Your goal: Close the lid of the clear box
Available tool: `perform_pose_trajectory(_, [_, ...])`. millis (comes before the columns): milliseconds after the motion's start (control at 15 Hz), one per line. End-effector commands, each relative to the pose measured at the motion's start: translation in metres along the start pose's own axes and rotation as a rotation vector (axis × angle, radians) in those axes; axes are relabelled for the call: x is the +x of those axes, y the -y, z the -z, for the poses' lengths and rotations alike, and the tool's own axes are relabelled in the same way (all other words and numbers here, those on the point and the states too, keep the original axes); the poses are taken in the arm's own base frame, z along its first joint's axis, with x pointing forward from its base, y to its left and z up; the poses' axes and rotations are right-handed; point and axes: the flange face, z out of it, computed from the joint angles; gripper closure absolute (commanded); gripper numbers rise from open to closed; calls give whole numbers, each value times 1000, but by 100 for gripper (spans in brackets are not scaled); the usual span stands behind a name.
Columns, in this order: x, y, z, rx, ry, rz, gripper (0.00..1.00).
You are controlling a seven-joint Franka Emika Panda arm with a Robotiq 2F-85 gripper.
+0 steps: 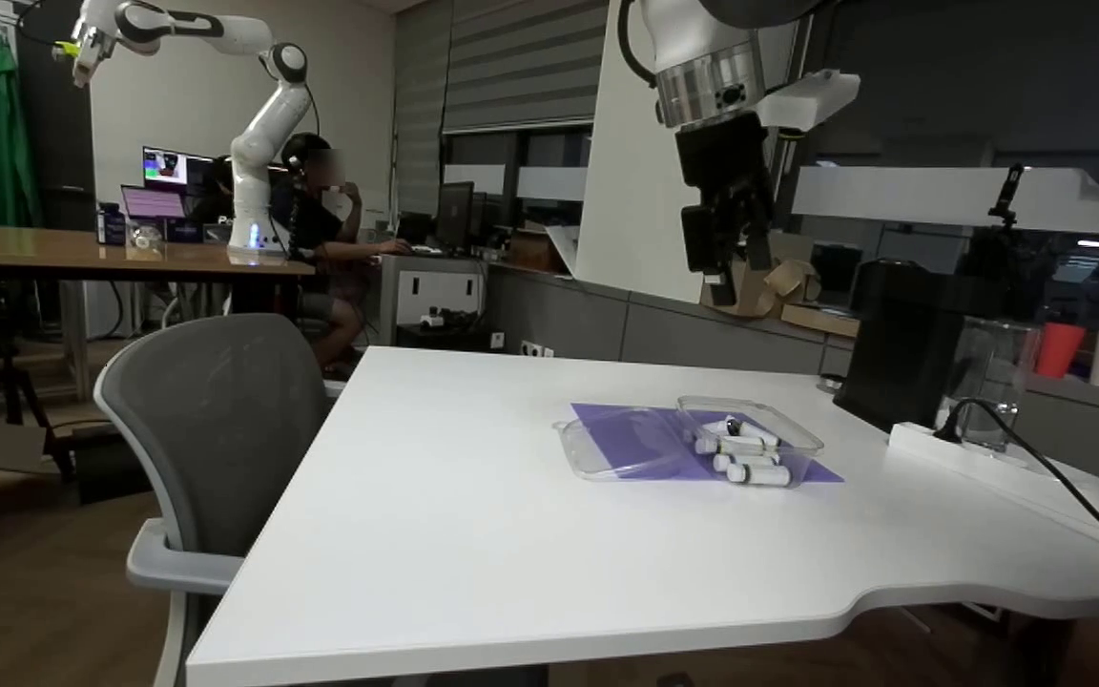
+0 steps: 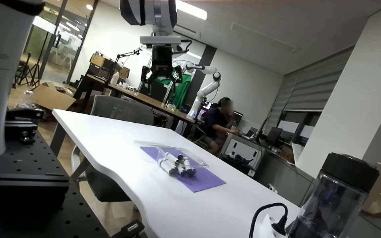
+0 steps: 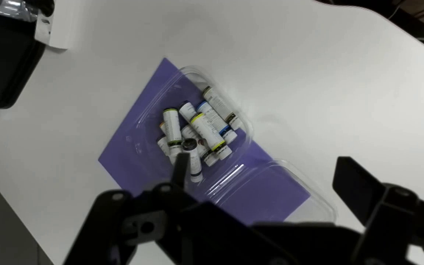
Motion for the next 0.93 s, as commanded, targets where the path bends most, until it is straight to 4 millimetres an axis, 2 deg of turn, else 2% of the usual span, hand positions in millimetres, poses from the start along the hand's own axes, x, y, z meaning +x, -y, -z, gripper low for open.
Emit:
perform_pose_trajectory(0, [1, 1, -3, 7, 5, 2, 0])
perform_pose_trajectory(733, [-2, -3, 3, 2, -6, -7, 0])
perform_pose_trajectory(867, [2, 6, 5, -53, -29, 52, 0])
